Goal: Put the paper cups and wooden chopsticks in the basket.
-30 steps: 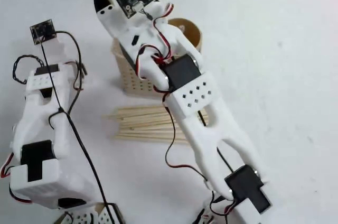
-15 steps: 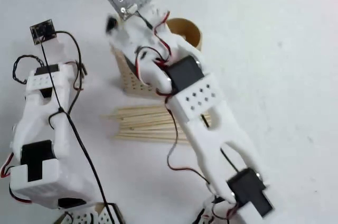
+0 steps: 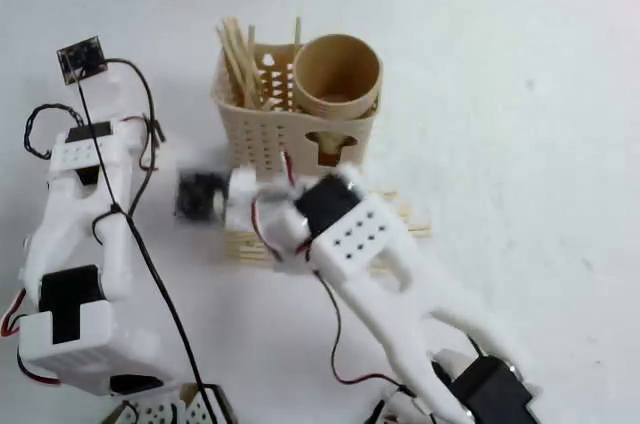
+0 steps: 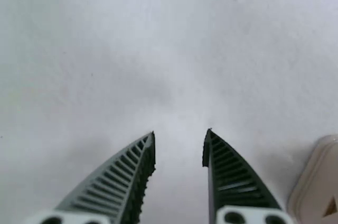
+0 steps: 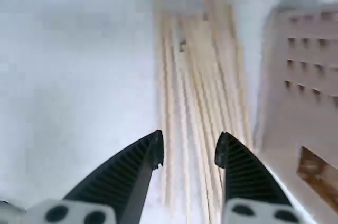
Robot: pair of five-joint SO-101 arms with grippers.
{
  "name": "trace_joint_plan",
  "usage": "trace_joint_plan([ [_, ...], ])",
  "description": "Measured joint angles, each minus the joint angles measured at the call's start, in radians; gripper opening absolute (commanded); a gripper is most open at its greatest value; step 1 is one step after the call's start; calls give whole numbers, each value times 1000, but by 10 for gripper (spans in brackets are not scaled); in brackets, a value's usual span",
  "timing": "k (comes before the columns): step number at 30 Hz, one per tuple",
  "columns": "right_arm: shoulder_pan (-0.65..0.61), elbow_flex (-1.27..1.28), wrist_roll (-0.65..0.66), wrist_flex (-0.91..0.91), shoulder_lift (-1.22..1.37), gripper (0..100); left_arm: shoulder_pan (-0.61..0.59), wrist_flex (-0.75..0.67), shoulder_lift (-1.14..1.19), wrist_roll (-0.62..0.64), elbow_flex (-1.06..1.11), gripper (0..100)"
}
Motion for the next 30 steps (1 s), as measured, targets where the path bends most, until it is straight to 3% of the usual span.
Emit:
trace_joint_plan([
  [3, -6, 226, 106, -175, -6, 169, 0, 0, 0, 0, 0, 165],
  [11, -6, 446, 137, -479, 63, 115, 0, 0, 0, 0, 0, 165],
  [22, 12, 448, 137, -568, 172, 95, 0, 0, 0, 0, 0, 165],
  [27, 17, 448, 137, -568, 176, 149, 0, 0, 0, 0, 0, 165],
  [30, 18, 448, 114, -559, 178, 113, 0, 0, 0, 0, 0, 165],
])
